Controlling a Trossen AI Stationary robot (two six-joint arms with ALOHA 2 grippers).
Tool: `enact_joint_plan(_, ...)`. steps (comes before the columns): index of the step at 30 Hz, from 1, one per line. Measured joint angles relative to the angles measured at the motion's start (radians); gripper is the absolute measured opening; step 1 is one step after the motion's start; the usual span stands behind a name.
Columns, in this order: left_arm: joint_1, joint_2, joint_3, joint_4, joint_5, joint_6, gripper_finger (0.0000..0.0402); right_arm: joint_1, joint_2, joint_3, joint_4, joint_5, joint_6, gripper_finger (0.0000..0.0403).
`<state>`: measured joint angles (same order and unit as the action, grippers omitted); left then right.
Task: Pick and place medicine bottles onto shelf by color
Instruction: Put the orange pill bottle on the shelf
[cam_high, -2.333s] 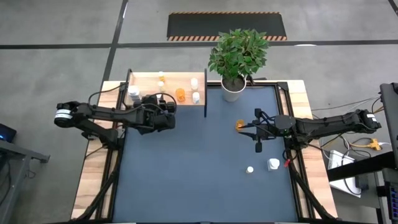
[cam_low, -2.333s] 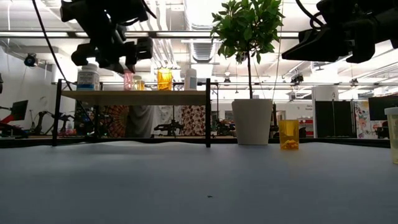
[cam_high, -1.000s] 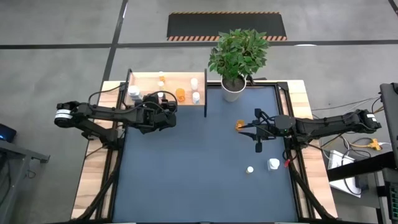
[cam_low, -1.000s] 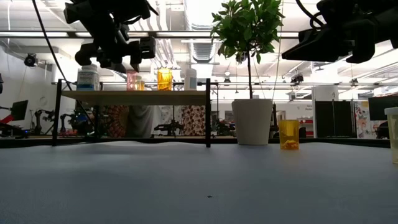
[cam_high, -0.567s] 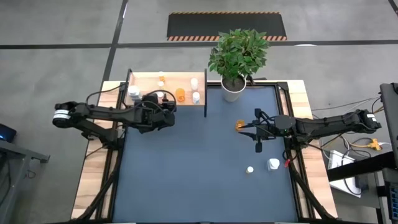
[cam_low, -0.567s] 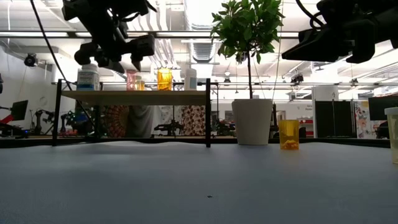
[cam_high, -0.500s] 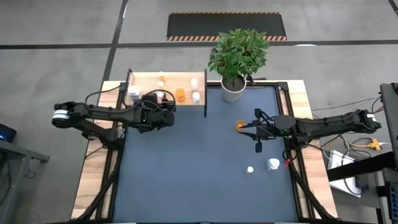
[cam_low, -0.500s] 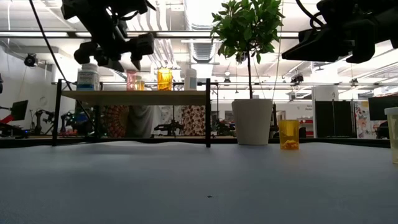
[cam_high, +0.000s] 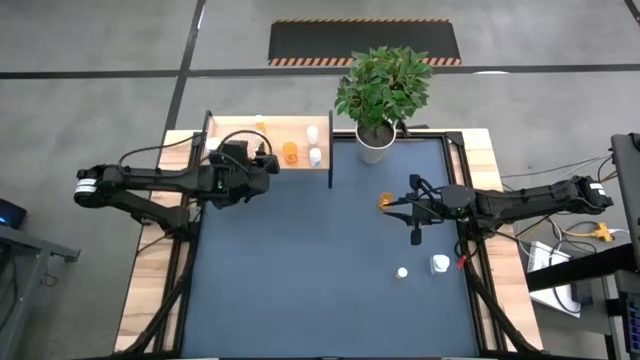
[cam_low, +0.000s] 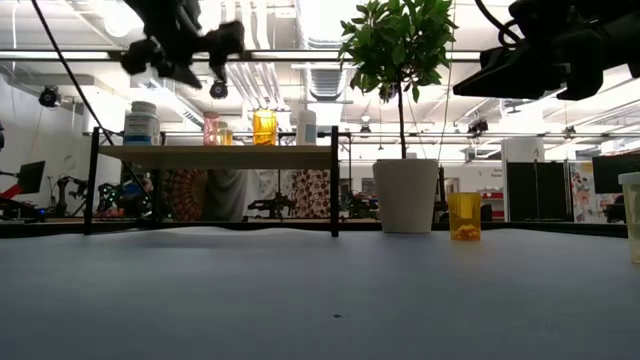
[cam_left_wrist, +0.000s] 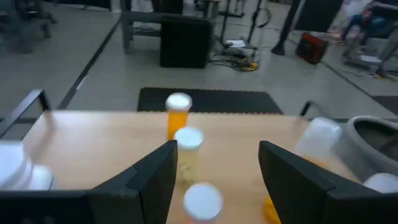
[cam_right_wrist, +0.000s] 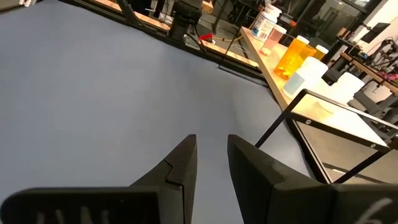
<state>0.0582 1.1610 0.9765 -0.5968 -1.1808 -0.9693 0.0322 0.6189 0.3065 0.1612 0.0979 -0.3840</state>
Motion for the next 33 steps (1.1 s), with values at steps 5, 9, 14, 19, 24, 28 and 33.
enact_joint_plan(5, -0.003, -0.035, 0.025, 0.188, 0.148, 0.303, 0.0209, 0.000, 0.000, 0.000, 0.000, 0.000, 0.004, 0.0082)
enact_joint_plan(9, -0.018, -0.045, 0.025, 0.397, 0.403, 0.577, 0.0209, 0.000, 0.000, 0.000, 0.000, 0.000, 0.021, 0.0082)
enact_joint_plan(14, -0.061, -0.044, 0.025, 0.487, 0.716, 0.727, 0.0209, 0.000, 0.000, 0.000, 0.000, 0.000, 0.102, 0.0082)
enact_joint_plan(19, -0.123, -0.044, 0.014, 0.481, 0.806, 0.789, 0.0209, 0.000, 0.000, 0.000, 0.000, 0.001, 0.266, 0.0082)
enact_joint_plan(24, -0.183, -0.054, -0.001, 0.483, 0.813, 0.912, 0.0209, 0.000, 0.000, 0.000, 0.031, 0.009, 0.426, 0.0082)
enact_joint_plan(28, -0.211, -0.092, -0.016, 0.482, 0.814, 0.998, 0.0209, 0.000, 0.000, 0.000, 0.102, 0.011, 0.505, 0.0082)
enact_joint_plan(33, -0.213, -0.175, -0.050, 0.475, 0.814, 1.087, 0.0209, 0.000, 0.000, 0.001, 0.195, 0.075, 0.515, 0.0082)
